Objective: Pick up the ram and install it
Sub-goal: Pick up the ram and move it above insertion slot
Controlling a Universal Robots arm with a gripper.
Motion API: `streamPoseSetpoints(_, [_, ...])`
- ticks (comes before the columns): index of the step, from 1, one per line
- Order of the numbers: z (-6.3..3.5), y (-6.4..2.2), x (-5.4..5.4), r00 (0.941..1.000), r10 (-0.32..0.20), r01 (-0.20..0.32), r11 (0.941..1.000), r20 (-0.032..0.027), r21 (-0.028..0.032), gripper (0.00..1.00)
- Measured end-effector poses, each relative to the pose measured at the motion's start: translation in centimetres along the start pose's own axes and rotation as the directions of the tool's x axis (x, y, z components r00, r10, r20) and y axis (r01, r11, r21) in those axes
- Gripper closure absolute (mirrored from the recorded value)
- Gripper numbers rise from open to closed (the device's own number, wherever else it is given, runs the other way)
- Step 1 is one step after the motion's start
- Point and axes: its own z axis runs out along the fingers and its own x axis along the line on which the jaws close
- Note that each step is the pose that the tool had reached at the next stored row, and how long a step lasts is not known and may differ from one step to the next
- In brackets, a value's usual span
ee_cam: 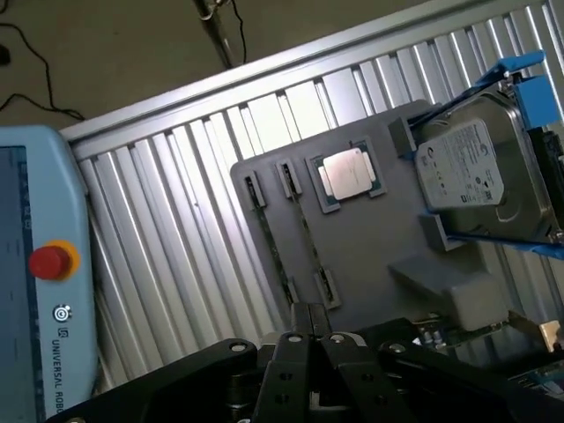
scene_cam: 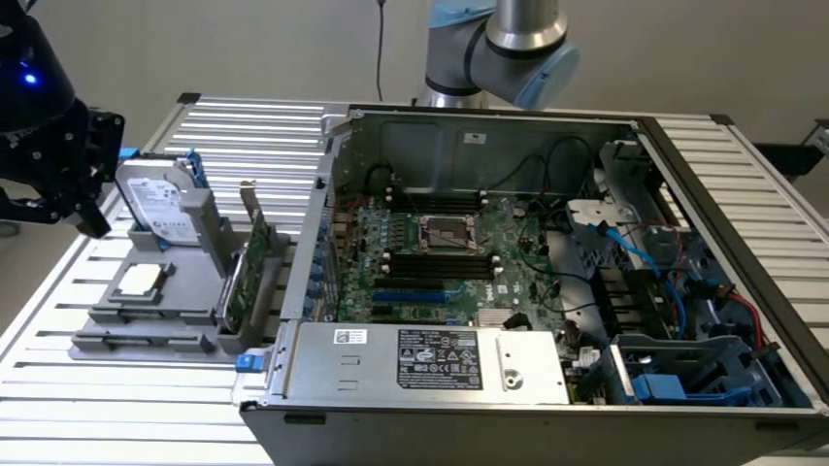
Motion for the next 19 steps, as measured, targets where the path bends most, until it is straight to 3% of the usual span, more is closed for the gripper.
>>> streamPoseSetpoints(5, [0.11, -0.01, 0.00, 0.9959, -0.091, 0.091, 0.9958, -0.0037, 0.0076, 0.89])
streamPoseSetpoints(10, [0.19, -0.01, 0.00, 0.9836, -0.180, 0.180, 0.9835, -0.0082, 0.0138, 0.89])
streamPoseSetpoints(15, [0.24, -0.02, 0.00, 0.9629, -0.269, 0.270, 0.9628, -0.0134, 0.0171, 0.89])
streamPoseSetpoints(19, [0.26, -0.02, 0.00, 0.9411, -0.338, 0.338, 0.9409, -0.0178, 0.0204, 0.89])
